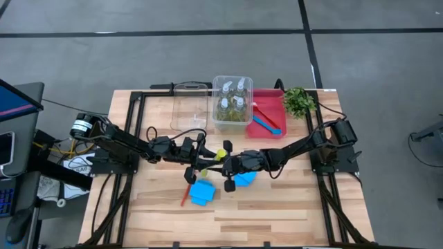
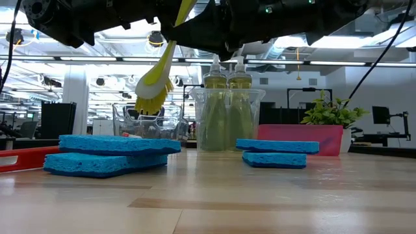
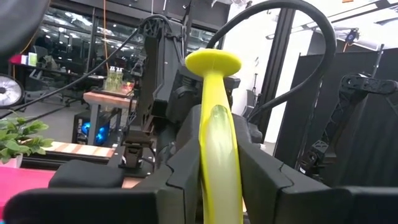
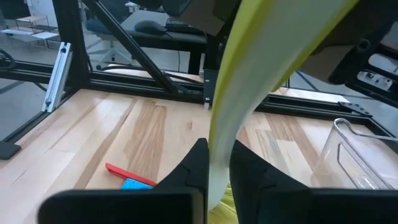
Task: Pick & Place Kitchen Sink Supplies
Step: Put the green dish brush into the pink bin
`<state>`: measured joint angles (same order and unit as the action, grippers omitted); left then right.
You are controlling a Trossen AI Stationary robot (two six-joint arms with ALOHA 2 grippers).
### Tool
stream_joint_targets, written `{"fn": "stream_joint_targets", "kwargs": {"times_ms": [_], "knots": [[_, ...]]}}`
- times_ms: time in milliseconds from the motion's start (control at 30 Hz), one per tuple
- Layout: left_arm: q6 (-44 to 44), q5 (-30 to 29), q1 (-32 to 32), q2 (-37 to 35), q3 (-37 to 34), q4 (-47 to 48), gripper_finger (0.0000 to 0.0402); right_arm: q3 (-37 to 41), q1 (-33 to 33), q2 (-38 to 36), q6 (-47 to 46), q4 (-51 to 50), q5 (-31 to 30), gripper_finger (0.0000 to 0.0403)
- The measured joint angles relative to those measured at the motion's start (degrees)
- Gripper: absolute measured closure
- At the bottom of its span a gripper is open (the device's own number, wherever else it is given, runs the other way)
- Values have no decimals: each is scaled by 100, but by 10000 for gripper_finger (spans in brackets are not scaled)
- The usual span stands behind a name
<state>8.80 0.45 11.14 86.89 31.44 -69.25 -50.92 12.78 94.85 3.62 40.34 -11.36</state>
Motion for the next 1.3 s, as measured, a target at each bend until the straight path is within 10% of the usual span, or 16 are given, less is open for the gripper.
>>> {"fn": "stream_joint_targets", "kwargs": {"times_ms": [1300], "knots": [[-124,-83,4,-4,0,151,132,7,-7,-330,-21,-815,-56,365]]}}
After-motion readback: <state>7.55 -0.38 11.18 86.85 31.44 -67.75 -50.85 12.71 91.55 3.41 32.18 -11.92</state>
